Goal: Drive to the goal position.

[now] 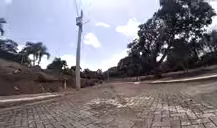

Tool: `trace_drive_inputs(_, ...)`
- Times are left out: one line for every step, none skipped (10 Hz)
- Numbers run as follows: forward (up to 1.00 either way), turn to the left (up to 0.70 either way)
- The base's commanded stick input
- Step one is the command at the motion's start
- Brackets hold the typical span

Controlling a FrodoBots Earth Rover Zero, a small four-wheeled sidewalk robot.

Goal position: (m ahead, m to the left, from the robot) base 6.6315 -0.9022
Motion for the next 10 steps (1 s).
trace_drive_inputs(0.70,0.00)
trace_drive_inputs(0.70,0.00)
trace_drive_inputs(0.70,0.00)
trace_drive_inputs(0.70,0.00)
trace_drive_inputs(0.70,0.00)
trace_drive_inputs(0.70,0.00)
trace_drive_inputs(0.70,0.00)
trace_drive_inputs(0.70,0.00)
trace_drive_inputs(0.70,0.00)
trace_drive_inputs(0.70,0.00)
